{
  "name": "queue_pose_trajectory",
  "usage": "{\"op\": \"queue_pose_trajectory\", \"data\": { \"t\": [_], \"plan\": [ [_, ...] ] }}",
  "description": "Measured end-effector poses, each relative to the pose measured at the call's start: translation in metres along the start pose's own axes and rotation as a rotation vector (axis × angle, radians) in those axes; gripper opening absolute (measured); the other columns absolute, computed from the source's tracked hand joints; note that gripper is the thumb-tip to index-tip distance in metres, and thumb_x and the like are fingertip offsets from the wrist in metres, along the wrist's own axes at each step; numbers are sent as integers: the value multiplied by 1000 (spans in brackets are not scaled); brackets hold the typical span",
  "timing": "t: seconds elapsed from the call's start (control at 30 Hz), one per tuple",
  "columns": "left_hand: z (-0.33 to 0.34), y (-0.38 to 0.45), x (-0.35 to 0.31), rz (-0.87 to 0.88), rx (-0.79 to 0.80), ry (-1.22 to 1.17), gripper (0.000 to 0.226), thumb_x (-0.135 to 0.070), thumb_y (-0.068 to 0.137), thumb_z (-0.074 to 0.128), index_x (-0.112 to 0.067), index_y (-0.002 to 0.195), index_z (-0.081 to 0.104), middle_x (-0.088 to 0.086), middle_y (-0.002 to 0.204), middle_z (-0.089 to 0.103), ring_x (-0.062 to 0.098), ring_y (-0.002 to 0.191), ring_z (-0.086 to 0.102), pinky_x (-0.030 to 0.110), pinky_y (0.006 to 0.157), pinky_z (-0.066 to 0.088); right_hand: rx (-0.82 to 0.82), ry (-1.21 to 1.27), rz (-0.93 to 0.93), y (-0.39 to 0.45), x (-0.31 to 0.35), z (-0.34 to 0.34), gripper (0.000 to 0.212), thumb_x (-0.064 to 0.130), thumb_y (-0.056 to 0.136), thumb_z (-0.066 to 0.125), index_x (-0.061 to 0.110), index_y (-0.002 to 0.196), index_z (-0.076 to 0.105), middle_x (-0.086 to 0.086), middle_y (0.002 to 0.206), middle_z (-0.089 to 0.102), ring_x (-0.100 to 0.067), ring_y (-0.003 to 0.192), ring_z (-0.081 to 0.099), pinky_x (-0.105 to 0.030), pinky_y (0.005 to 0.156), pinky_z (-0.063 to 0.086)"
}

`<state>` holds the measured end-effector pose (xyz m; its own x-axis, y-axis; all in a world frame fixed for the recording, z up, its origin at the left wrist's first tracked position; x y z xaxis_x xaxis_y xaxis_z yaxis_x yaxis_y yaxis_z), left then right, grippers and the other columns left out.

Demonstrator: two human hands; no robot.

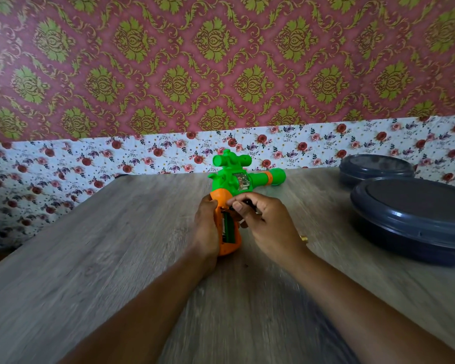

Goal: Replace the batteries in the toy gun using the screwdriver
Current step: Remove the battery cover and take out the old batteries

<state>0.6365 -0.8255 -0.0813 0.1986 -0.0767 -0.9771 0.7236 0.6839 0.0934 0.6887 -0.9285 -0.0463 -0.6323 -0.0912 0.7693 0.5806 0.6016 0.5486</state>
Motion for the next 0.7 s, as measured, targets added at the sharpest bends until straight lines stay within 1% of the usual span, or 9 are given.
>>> {"op": "queue_pose_trajectory", "data": {
  "t": [0.07, 0.13, 0.17, 0.27, 0.33, 0.4, 0.47, 0.57, 0.7],
  "plan": [
    [1, 0, 0, 28, 16, 61, 44, -47, 81, 44, -16, 108, 60, 20, 105, 66, 37, 97, 63, 49, 80, 51, -5, 15, 23, 2, -3, -1, 19, 23, 93, 53, 11, 92, 68, -4, 84, 70, -13, 75, 64, -31, 63, 53],
    [2, 1, 0, 65, 15, 132, 27, -40, 87, 48, -22, 103, 60, 14, 100, 67, 34, 96, 65, 51, 82, 52, -15, 29, 41, 2, -4, -4, 20, 22, 95, 49, 12, 91, 67, -3, 83, 68, -10, 74, 64, -20, 59, 51],
    [1, 1, 1, 74, 8, 144, 22, -36, 92, 47, -23, 104, 59, 10, 97, 68, 30, 92, 66, 49, 81, 53, -23, 30, 42, 3, -3, -5, 20, 21, 95, 48, 14, 90, 66, 0, 81, 67, -7, 74, 63, -19, 60, 50],
    [2, 1, 1, 99, 9, 164, 28, -43, 94, 44, -23, 108, 57, 6, 94, 67, 23, 85, 66, 48, 79, 54, -42, 51, 53, 4, -2, -7, 22, 21, 96, 45, 17, 85, 64, 4, 70, 63, -7, 68, 60, -22, 63, 47],
    [2, 1, 1, 100, 17, 177, 31, -47, 92, 45, -24, 109, 57, 7, 94, 66, 21, 82, 66, 46, 76, 55, -50, 80, 55, 5, 1, -9, 25, 22, 97, 43, 17, 82, 61, 3, 63, 58, -5, 60, 54, -20, 60, 44],
    [1, 1, 1, 76, 2, 163, 25, -38, 96, 44, -22, 112, 55, 7, 95, 64, 19, 77, 66, 38, 69, 54, -65, 111, 49, 6, 2, -13, 26, 22, 98, 42, 17, 79, 59, 1, 60, 55, -3, 55, 51, -18, 58, 42],
    [0, 3, 3, 42, -7, 135, 23, -30, 97, 43, -20, 116, 53, 7, 98, 63, 19, 75, 66, 34, 68, 52, -67, 139, 47, 6, 3, -16, 26, 21, 98, 41, 15, 79, 58, -1, 60, 54, -3, 53, 50, -16, 56, 43],
    [0, 2, 2, 37, -14, 131, 25, -29, 97, 45, -18, 118, 52, 7, 99, 62, 20, 74, 66, 35, 69, 52, -64, 153, 51, 6, 2, -15, 25, 20, 98, 42, 13, 80, 59, -2, 60, 55, -3, 52, 49, -18, 56, 44],
    [0, 2, 2, 35, -22, 117, 27, -27, 96, 47, -15, 120, 51, 10, 100, 61, 20, 73, 65, 36, 69, 51, -52, 142, 50, 5, 3, -13, 25, 21, 97, 43, 9, 84, 61, -4, 63, 57, -8, 57, 52, -22, 60, 45]
  ]
}}
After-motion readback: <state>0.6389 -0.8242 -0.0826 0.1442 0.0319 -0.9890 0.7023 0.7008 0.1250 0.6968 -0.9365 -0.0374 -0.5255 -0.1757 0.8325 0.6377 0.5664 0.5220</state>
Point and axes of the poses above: each hand's wrist, its own y-axis towards the middle knuckle, its own z-axis out of the palm, x = y × z, the point moved 4 cm from there along y, towards the middle knuckle
